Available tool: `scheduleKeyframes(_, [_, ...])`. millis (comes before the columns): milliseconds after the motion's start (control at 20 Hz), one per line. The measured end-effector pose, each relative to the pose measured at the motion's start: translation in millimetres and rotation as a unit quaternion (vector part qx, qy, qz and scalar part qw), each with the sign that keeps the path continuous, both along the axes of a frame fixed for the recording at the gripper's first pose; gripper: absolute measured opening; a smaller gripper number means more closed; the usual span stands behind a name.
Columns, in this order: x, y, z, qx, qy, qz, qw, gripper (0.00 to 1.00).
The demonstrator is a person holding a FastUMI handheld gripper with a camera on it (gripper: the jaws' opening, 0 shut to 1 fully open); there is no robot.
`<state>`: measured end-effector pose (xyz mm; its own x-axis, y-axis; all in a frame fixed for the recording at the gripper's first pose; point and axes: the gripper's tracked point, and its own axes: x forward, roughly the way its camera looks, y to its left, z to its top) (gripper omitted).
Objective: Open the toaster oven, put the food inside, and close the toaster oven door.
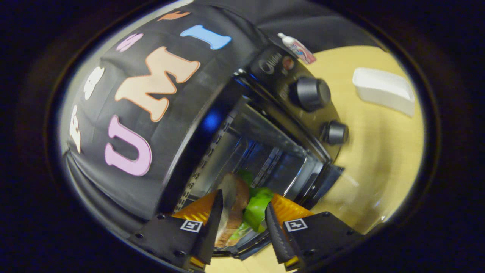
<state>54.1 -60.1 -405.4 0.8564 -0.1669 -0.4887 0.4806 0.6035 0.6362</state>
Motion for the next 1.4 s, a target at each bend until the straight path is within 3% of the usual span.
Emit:
scheduleKeyframes(300, [-22,-18,6,-0.122,0.036,0.019,0.992,0.85])
scheduleKeyframes(500, [-40,-22,11,-0.151,0.041,0.028,0.987,1.00])
scheduleKeyframes(950, [-92,-23,50,-0.242,0.043,0.052,0.968,1.00])
scheduleKeyframes(1400, [-160,-8,50,-0.342,0.100,0.102,0.929,1.00])
